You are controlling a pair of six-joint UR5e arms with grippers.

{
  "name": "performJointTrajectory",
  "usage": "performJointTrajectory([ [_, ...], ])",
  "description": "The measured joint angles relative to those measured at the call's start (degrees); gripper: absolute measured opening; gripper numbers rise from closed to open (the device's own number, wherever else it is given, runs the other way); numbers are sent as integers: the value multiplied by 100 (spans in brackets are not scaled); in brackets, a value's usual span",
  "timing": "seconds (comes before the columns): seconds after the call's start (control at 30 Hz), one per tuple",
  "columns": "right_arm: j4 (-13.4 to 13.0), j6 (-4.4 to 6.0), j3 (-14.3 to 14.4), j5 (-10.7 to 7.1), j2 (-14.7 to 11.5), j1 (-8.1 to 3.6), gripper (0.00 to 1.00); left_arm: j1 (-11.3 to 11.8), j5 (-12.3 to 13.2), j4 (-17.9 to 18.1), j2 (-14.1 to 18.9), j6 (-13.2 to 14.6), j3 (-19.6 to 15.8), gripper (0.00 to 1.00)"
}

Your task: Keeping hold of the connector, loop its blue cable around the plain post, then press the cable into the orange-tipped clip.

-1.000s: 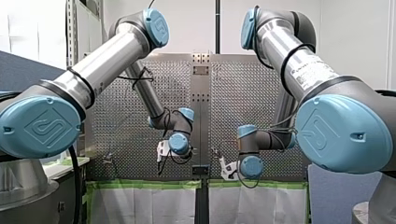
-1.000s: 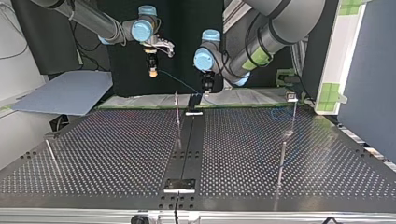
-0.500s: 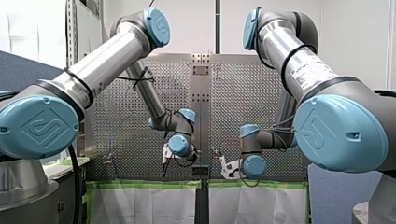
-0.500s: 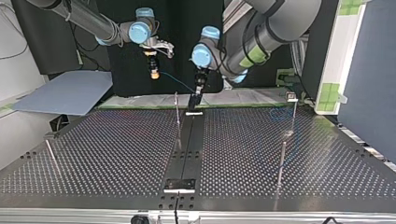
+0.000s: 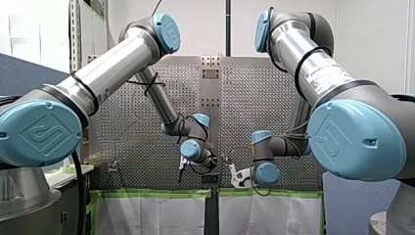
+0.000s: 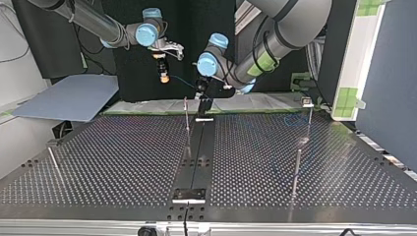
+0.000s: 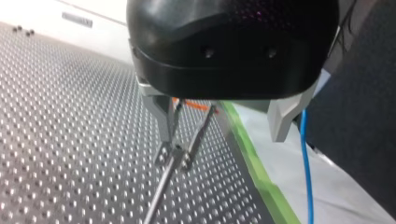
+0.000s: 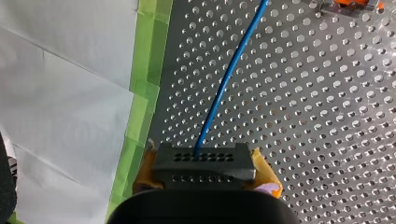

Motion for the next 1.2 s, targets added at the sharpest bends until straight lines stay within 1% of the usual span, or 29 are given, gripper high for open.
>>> performJointTrajectory([
  [0.1,1,0,0,0,0,-6,0,-1,149,15,-10,3,2,100],
  [0.2,3,1,-1,0,0,-8,0,-2,206,19,-23,6,2,100],
  [0.43,26,-21,-1,0,0,-14,0,0,193,21,-29,8,2,100],
  [0.63,52,-15,-1,7,0,-14,0,-2,178,19,-13,9,-1,100],
  [0.87,59,6,0,9,0,-14,0,-46,117,-2,23,9,-6,100],
  [1.1,55,25,0,8,0,-14,0,-102,-164,-28,28,9,-29,100],
  [1.2,54,26,0,8,0,-13,0,-119,-205,-30,30,9,-29,100],
])
